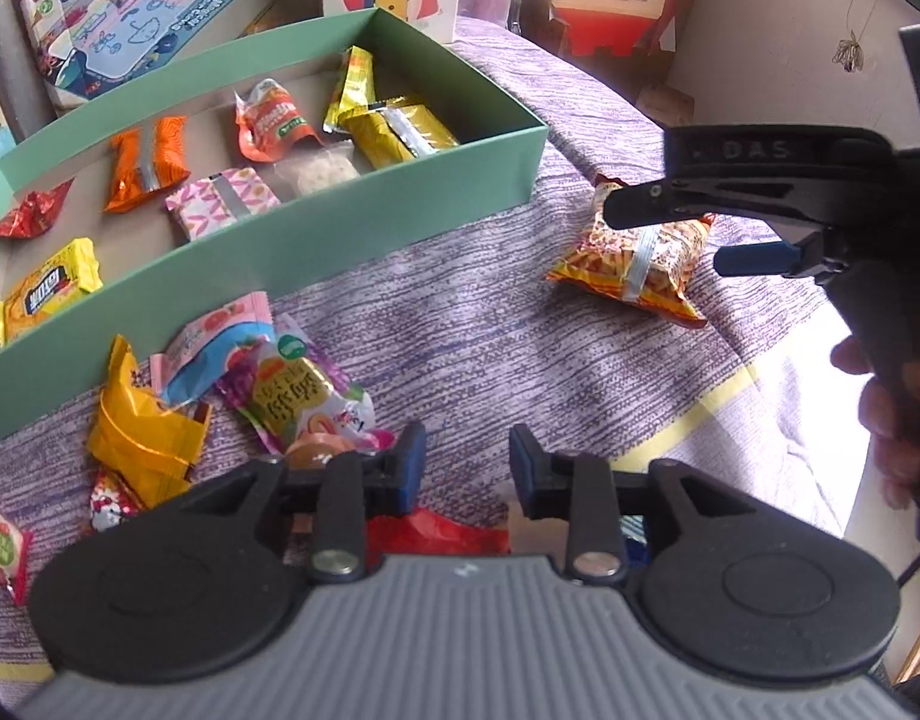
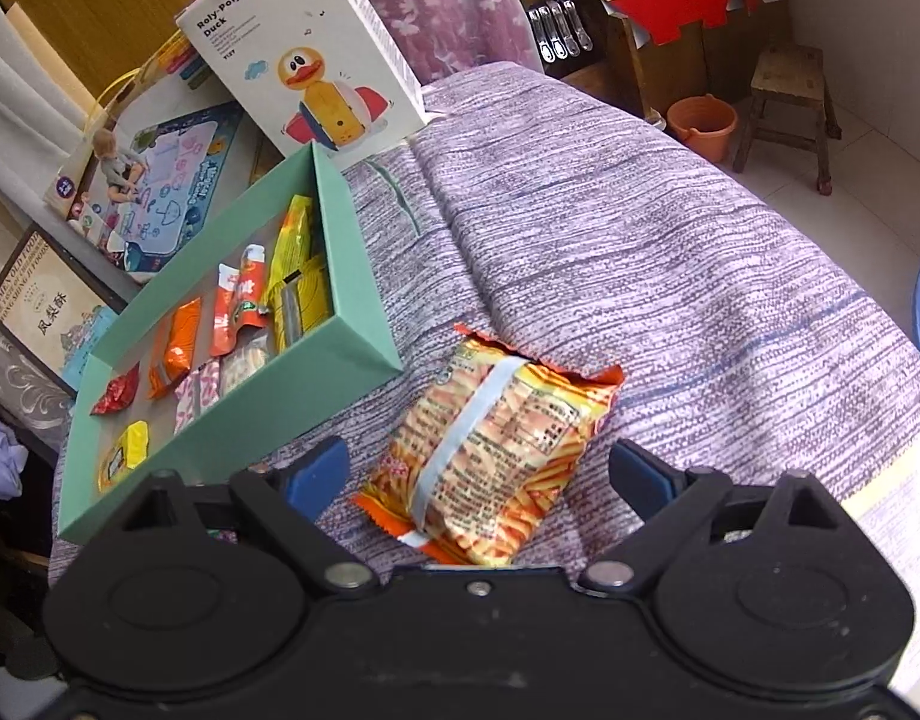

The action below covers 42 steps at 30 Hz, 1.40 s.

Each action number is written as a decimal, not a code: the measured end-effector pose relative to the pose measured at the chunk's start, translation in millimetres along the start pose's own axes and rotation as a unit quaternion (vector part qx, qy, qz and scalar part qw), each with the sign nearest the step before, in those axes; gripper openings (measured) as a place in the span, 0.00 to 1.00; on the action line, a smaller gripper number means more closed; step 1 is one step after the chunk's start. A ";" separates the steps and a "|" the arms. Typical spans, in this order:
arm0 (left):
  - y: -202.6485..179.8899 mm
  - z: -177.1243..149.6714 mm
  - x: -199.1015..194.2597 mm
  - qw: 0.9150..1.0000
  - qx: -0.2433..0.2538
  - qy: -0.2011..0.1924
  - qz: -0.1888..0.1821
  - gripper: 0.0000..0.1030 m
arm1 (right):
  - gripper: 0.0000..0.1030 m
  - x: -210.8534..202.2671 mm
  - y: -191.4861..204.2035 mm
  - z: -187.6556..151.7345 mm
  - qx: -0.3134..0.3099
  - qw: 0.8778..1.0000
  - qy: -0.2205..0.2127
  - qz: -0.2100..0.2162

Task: Organize snacks
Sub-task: 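Move the right gripper to the orange chip bag while the left moves to the clear cup, then grasp the orange chip bag with the right gripper while the left grasps the clear plastic cup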

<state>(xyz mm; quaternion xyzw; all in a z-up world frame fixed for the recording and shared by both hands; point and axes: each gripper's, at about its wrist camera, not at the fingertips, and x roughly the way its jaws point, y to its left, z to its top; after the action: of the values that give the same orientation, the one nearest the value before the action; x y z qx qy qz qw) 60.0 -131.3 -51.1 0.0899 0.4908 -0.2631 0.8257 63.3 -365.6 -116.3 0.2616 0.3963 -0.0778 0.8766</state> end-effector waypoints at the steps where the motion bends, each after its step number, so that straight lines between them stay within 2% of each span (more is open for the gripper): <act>1: 0.4 -0.9 -3.4 1.000 0.000 -0.003 -0.005 0.43 | 0.92 6.1 4.3 0.9 -0.004 1.000 0.001 -0.006; 3: 0.1 -2.9 -8.4 1.000 0.005 -0.005 -0.015 0.47 | 0.86 13.5 10.8 -1.0 -0.017 1.000 -0.001 -0.015; 4: -1.4 -4.1 -10.2 1.000 0.009 -0.005 -0.022 0.50 | 0.72 16.0 13.3 -2.9 -0.027 0.999 -0.001 -0.018; 8: -11.9 -7.5 -7.6 0.998 0.039 0.002 -0.040 0.57 | 0.49 12.0 18.8 -9.4 -0.063 0.998 -0.004 -0.008; 11: -18.6 -10.5 0.1 0.997 0.054 0.017 -0.052 0.57 | 0.41 0.9 11.8 -13.7 -0.059 0.998 0.005 0.008; 15: -28.2 -19.0 6.6 0.995 0.076 0.032 -0.063 0.54 | 0.41 -8.5 -1.5 -24.0 -0.045 0.998 0.020 0.030; 18: -35.4 -21.1 11.3 0.994 0.089 0.037 -0.059 0.27 | 0.41 -12.6 -7.2 -29.3 -0.033 0.998 0.027 0.046; 19: -38.1 -21.1 10.8 0.993 0.097 0.032 -0.051 0.22 | 0.41 -13.4 -7.5 -30.4 -0.034 0.998 0.026 0.047; 25: -20.7 -11.0 6.0 0.998 0.047 0.018 -0.042 0.07 | 0.38 -19.3 -6.1 -31.2 -0.027 0.998 0.021 0.054; 32: -14.4 -14.9 -9.8 0.998 0.045 -0.002 -0.045 0.05 | 0.38 -29.4 1.5 -30.3 -0.035 0.998 0.014 0.053; 35: -12.0 -18.5 -8.7 0.998 0.039 0.008 -0.051 0.19 | 0.38 -30.4 4.6 -31.6 -0.039 0.998 0.016 0.053; 36: -12.0 -20.5 -8.5 0.998 0.040 0.010 -0.050 0.29 | 0.38 -30.5 5.3 -32.4 -0.040 0.998 0.017 0.053; 37: -12.1 -23.0 -9.7 0.998 0.042 0.009 -0.050 0.35 | 0.38 -30.9 5.5 -33.3 -0.042 0.998 0.018 0.054; 42: -17.7 -32.7 -13.2 0.996 0.059 0.017 -0.061 0.40 | 0.38 -32.1 3.2 -35.4 -0.040 0.997 0.024 0.060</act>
<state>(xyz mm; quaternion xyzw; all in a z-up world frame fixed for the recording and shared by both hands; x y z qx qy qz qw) 20.8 -128.5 -54.3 0.1129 0.4932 -0.3401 0.7927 19.7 -346.7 -110.9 0.2514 0.4037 -0.0026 0.8797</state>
